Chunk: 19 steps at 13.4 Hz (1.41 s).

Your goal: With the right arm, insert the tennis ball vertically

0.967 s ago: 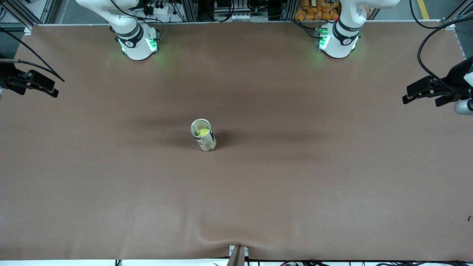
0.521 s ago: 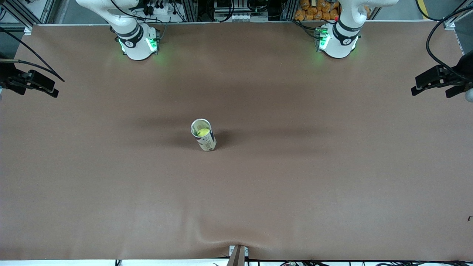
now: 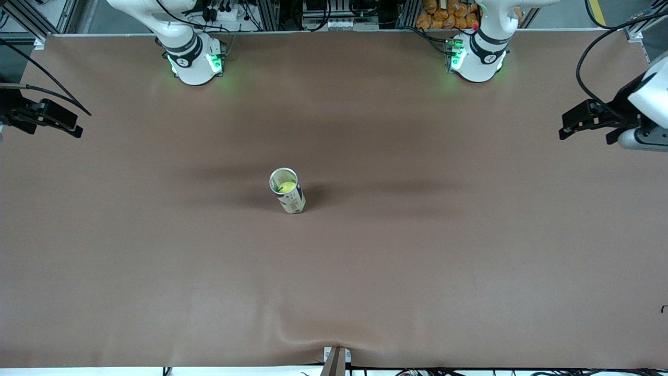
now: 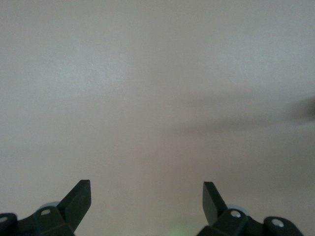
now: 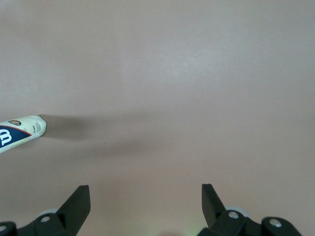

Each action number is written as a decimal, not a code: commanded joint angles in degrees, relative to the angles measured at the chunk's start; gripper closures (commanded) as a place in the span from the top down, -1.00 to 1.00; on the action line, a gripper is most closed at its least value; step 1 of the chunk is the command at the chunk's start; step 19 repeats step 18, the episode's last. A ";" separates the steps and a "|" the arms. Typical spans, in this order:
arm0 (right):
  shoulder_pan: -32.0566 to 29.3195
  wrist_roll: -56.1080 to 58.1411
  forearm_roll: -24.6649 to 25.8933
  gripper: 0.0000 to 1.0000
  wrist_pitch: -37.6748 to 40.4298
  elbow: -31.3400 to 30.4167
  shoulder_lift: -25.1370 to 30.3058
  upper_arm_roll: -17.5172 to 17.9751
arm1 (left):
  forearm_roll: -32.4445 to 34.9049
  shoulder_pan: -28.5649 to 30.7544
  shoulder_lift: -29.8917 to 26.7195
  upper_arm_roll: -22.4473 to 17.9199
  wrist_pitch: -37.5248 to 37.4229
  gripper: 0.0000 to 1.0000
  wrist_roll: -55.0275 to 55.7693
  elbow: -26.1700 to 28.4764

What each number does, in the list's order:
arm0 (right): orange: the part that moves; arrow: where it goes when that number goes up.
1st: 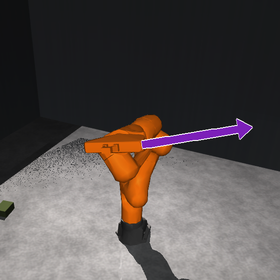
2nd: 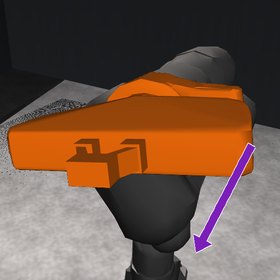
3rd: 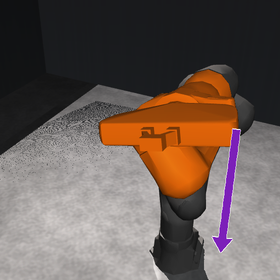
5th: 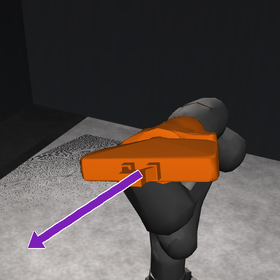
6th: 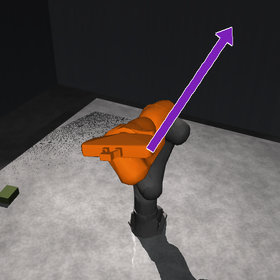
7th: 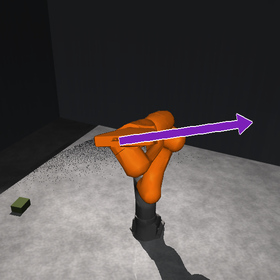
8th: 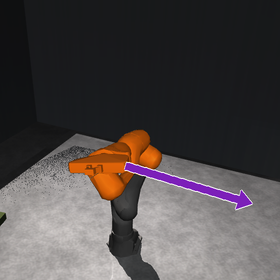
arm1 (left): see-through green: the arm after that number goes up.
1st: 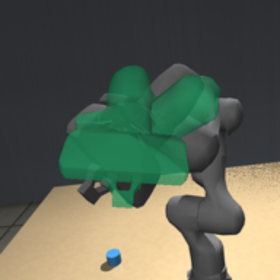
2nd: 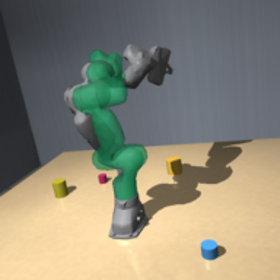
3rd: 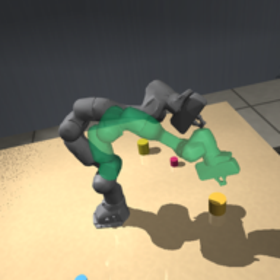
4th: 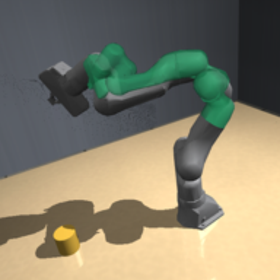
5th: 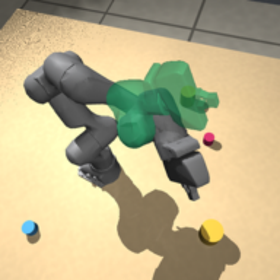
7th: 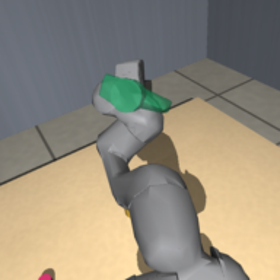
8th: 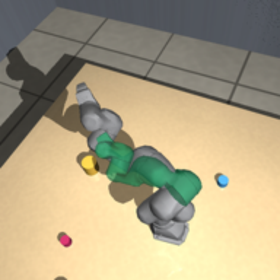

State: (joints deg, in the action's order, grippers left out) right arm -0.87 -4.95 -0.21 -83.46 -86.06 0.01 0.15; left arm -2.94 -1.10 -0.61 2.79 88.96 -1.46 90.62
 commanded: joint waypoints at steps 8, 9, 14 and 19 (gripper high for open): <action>0.08 0.73 -0.93 1.00 0.23 -0.60 0.87 -0.24 | 6.20 6.64 -3.96 8.46 -3.88 1.00 1.72 0.53; 0.17 0.73 -0.93 1.00 0.23 -0.60 0.87 -0.24 | 6.02 6.55 -4.31 8.46 -3.88 1.00 2.42 0.53; 0.17 0.73 -0.93 1.00 0.23 -0.60 0.87 -0.24 | 2.15 5.50 -6.34 6.97 -4.49 1.00 4.70 0.53; 0.17 0.64 -1.02 1.00 0.31 -0.60 0.87 -0.24 | 2.06 0.75 -5.72 2.14 -6.96 1.00 6.38 -1.23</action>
